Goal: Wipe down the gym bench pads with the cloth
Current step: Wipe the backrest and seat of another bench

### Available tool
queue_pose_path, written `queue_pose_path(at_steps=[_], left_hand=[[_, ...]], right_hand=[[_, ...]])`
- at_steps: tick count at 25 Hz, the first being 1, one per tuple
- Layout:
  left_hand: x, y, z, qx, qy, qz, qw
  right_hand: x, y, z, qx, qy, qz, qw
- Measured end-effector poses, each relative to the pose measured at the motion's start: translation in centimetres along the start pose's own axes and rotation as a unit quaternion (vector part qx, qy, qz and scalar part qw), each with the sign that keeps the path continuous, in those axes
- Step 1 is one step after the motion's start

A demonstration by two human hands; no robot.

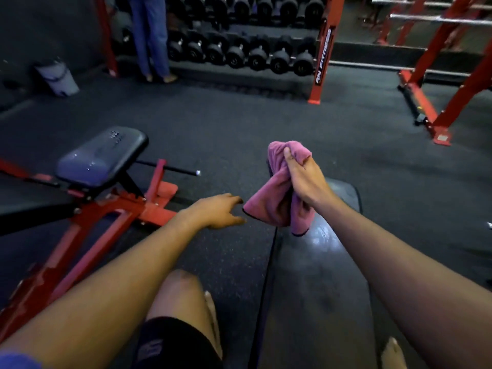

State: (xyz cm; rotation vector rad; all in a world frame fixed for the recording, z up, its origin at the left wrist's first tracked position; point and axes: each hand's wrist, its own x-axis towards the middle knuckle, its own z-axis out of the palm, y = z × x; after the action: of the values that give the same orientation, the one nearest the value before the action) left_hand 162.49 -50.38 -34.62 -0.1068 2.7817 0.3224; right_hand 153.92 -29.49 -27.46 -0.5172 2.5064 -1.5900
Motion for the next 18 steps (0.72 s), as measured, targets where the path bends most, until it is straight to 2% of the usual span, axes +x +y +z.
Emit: queue_pose_path(at_steps=[3,8,14,18], left_hand=[[4.1,-2.8,-2.8,-0.001,0.006,-0.047,0.999],[8.5,-7.1,-5.9,-0.016,-0.015,-0.103,0.994],[-1.4,-15.3,-12.8,-0.101,-0.014,-0.195,0.975],[-10.6,-21.9,-19.7,-0.159,0.051,-0.248,0.954]], right_hand=[[3.8,0.7,0.4,0.026,-0.021,0.019,0.999],[9.1,0.7,3.8,0.008,-0.123,0.052,0.991],[11.6,-14.3,8.8,-0.043,-0.254,0.089,0.962],[11.0,-25.6,12.3,-0.092,-0.305,0.121,0.940]])
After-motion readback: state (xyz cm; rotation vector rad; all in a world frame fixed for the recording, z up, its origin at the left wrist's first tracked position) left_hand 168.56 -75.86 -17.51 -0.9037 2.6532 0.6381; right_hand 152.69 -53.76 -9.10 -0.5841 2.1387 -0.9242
